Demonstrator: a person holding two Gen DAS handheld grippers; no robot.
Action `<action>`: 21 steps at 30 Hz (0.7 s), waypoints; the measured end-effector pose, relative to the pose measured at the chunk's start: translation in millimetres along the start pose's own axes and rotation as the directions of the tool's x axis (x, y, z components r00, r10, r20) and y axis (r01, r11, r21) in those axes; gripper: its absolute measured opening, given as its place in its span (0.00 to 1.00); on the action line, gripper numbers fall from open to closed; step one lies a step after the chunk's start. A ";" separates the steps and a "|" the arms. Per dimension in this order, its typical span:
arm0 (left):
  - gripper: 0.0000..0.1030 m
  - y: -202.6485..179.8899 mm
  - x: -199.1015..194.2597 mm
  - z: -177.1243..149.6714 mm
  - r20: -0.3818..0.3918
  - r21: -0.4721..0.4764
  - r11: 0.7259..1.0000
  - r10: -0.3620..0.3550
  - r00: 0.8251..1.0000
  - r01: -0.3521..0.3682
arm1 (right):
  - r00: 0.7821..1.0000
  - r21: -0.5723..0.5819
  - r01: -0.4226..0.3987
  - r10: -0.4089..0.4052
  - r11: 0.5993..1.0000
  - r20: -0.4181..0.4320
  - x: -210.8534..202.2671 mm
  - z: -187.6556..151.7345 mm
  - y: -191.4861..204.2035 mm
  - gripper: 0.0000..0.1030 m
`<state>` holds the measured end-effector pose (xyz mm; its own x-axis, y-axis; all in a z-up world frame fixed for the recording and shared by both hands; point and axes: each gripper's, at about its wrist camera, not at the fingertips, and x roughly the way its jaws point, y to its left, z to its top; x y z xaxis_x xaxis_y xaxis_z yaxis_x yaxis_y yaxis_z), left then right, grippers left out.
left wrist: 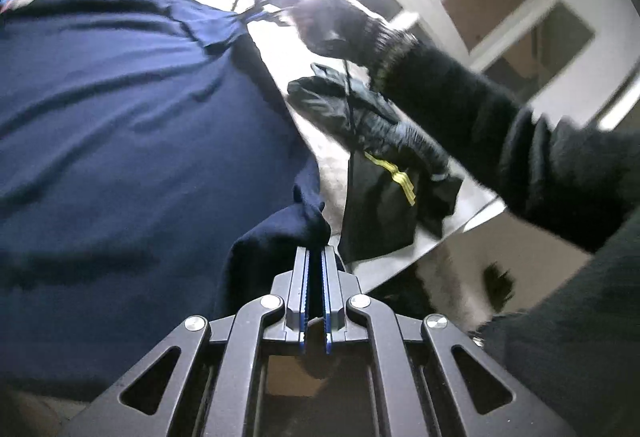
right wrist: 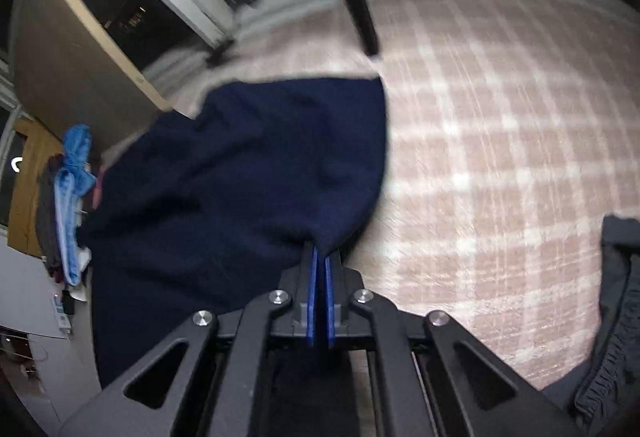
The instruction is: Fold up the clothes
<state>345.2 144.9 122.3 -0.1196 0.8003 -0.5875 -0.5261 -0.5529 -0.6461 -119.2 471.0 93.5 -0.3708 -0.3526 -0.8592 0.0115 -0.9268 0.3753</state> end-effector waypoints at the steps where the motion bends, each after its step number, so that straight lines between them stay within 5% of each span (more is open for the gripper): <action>1: 0.05 8.7 -10.2 -2.8 0.018 -0.035 0.999 -0.002 1.000 0.003 | 1.000 -0.028 0.010 -0.009 1.000 0.010 -6.0 2.2 13.2 0.04; 7: 0.04 75.5 -62.3 -26.7 0.118 -0.255 0.966 0.069 0.991 -0.037 | 0.991 -0.273 0.131 -0.125 0.953 0.038 4.3 14.5 115.1 0.04; 14: 0.04 112.1 -65.1 -50.2 0.083 -0.339 0.935 0.138 0.987 -0.102 | 0.960 -0.449 0.234 -0.277 0.863 -0.033 100.8 15.5 205.0 0.09; 18: 0.04 114.2 -63.7 -57.4 0.079 -0.339 0.935 0.136 0.988 -0.101 | 0.977 -0.466 0.156 -0.206 0.871 -0.056 80.6 -3.1 208.0 0.29; 21: 0.04 115.2 -65.7 -59.3 0.084 -0.342 0.934 0.142 0.986 -0.106 | 0.980 -0.495 0.111 -0.178 0.862 -0.090 57.0 -25.5 204.1 0.30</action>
